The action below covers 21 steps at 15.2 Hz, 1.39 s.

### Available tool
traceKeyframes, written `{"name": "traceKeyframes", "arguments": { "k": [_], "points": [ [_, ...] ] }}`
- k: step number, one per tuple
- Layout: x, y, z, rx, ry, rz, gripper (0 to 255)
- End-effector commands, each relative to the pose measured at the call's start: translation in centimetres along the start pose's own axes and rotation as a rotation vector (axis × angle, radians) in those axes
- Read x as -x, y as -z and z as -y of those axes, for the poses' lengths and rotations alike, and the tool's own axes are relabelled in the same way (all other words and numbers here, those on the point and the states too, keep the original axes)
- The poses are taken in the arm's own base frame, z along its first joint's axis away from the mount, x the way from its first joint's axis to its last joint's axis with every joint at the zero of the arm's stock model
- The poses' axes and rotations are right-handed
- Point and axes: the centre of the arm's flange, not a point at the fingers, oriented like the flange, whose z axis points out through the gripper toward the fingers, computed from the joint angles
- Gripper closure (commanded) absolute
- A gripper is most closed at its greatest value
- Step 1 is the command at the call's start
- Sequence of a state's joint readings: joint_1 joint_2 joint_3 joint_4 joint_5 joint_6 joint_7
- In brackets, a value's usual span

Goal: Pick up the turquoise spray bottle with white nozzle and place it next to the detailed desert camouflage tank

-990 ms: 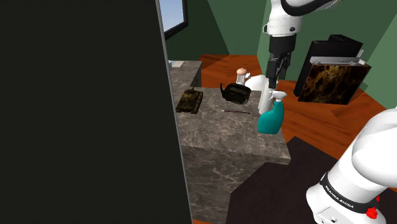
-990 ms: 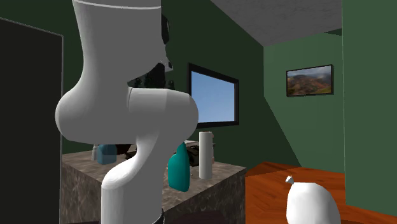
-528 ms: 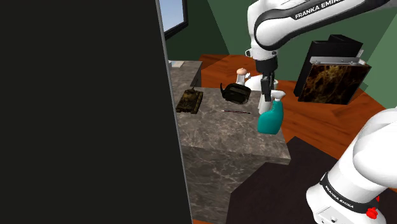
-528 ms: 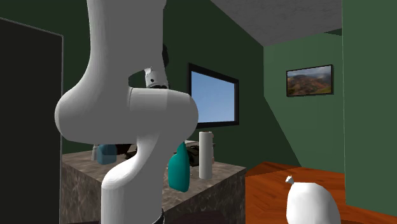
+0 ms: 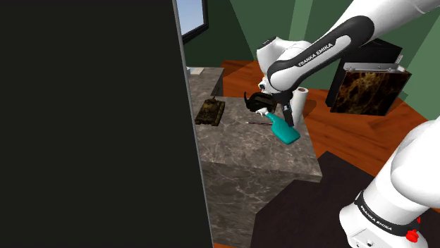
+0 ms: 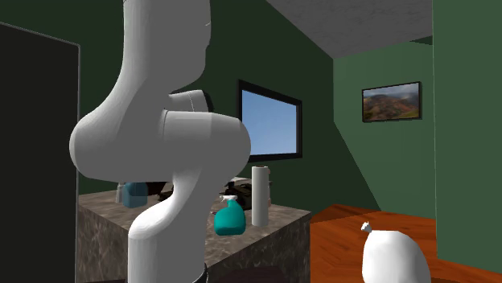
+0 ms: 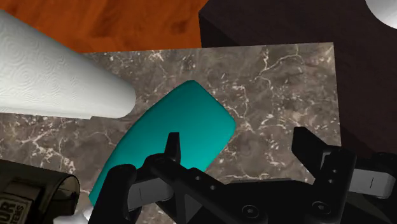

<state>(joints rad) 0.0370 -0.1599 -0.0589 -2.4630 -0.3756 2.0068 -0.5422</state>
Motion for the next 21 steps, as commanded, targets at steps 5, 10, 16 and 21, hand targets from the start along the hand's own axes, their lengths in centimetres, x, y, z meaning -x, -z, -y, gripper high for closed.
{"name": "traceKeyframes", "arguments": {
  "k": [5, 10, 16, 21],
  "points": [
    [0.6, -3.6, 0.6, -0.056, 0.015, 0.099, 0],
    [0.7, -4.5, 0.7, -0.056, 0.015, 0.099, 0],
    [0.7, -4.5, 0.7, -0.056, 0.015, 0.099, 255],
    [0.7, -4.5, 0.7, -0.056, 0.015, 0.099, 255]
  ]
}}
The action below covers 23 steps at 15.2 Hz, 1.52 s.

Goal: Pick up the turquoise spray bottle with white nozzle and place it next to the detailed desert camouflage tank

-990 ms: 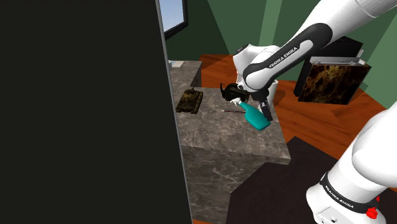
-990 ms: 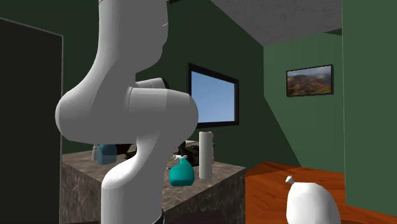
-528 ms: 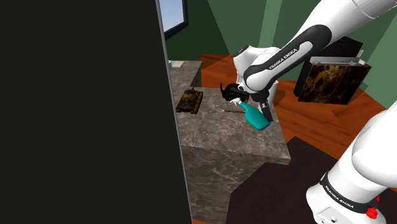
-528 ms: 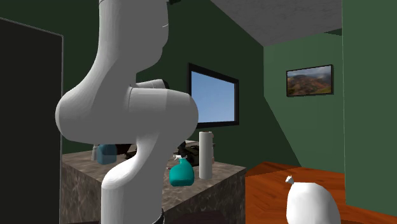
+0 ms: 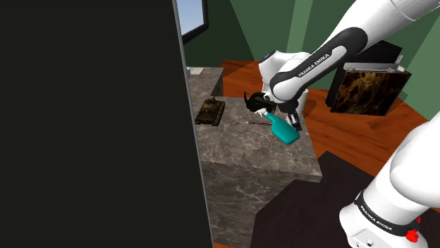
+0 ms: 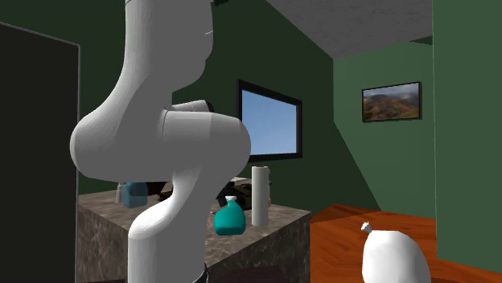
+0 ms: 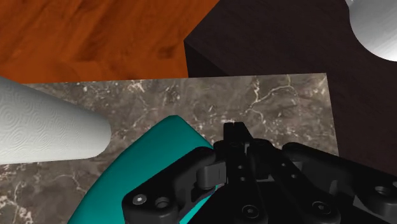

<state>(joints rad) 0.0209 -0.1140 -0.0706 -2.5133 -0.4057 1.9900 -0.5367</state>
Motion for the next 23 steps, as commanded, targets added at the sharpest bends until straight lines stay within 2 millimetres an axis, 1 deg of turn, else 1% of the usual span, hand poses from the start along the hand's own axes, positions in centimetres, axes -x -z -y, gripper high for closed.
{"name": "traceKeyframes", "arguments": {
  "k": [1, 3, 4, 10, 17, 23],
  "points": [
    [0.0, 0.0, 0.0, 0.000, 0.000, 0.000, 255],
    [0.0, 0.0, 0.0, 0.000, 0.000, 0.000, 255],
    [0.0, 0.0, 0.0, 0.000, 0.000, 0.000, 0],
    [-0.4, -0.2, -5.3, -0.005, -0.268, -0.314, 0],
    [0.7, -0.5, -11.3, -0.012, -0.570, -0.668, 0],
    [-1.2, -3.0, -11.8, -0.012, -0.570, -0.668, 0]
  ]
}}
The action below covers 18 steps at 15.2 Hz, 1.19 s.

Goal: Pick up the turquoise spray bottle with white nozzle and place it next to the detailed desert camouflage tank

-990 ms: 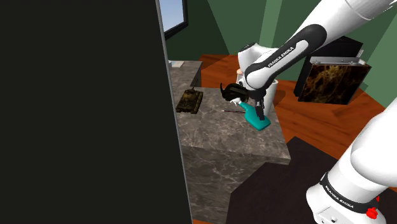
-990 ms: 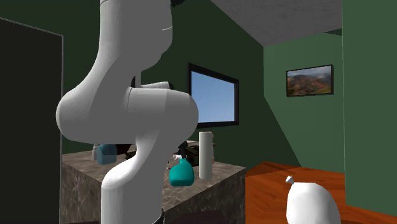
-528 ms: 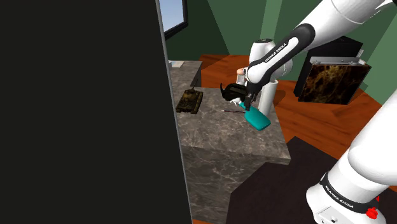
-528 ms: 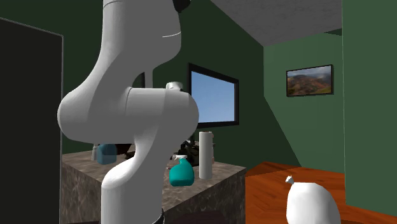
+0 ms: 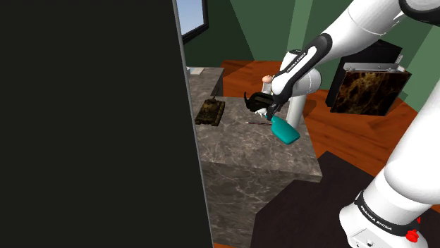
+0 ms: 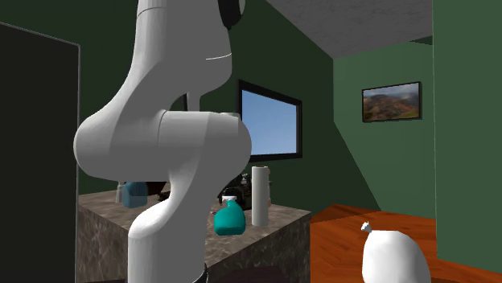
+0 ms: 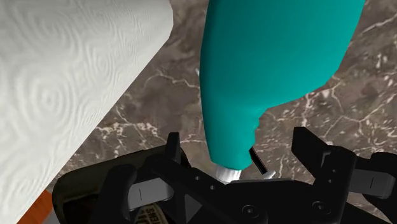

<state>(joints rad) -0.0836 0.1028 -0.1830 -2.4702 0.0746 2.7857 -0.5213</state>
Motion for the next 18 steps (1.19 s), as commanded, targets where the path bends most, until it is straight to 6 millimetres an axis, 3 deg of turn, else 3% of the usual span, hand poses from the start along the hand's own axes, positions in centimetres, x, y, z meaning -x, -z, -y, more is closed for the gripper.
{"name": "traceKeyframes", "arguments": {
  "k": [1, 9, 10, 18],
  "points": [
    [-0.06, -1.17, 0.03, 0.000, -0.001, -0.001, 0],
    [-0.06, -1.47, 0.03, 0.000, -0.001, -0.001, 0],
    [-0.06, -1.47, 0.03, 0.000, -0.001, -0.001, 255],
    [-0.06, -1.47, 0.03, 0.000, -0.001, -0.001, 255]
  ]
}}
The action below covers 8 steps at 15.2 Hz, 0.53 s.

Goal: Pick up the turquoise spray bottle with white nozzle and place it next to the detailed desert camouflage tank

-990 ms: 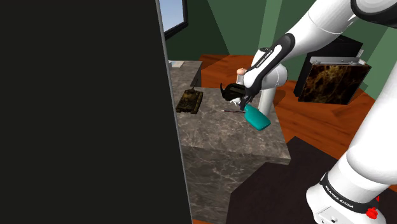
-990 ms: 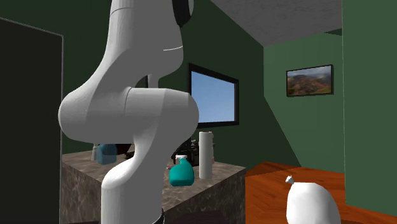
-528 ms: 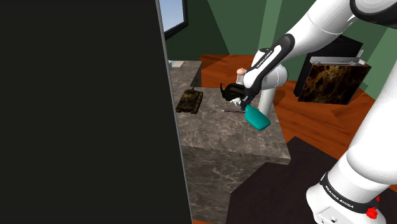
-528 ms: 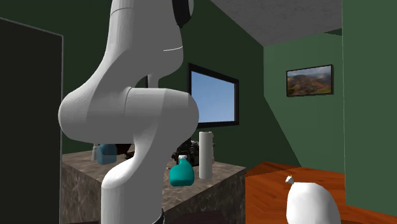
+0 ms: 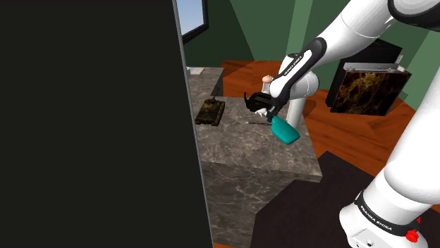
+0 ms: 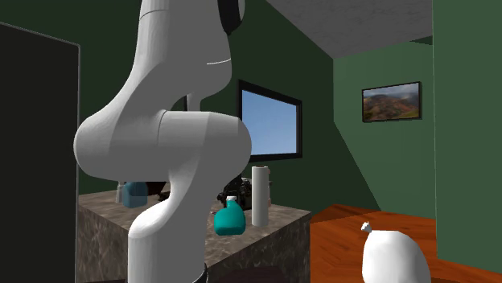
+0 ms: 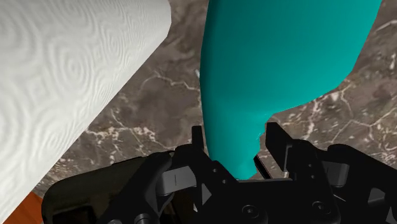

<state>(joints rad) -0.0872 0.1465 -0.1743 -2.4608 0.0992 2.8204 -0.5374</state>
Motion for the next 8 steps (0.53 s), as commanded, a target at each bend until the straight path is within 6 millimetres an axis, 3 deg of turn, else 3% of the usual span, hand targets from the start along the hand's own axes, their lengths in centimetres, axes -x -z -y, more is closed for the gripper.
{"name": "traceKeyframes", "arguments": {
  "k": [1, 8],
  "points": [
    [0.0, 0.0, 0.0, 0.000, 0.000, 0.000, 255],
    [-0.7, 3.6, -0.3, 0.000, 0.000, 0.000, 255]
  ]
}}
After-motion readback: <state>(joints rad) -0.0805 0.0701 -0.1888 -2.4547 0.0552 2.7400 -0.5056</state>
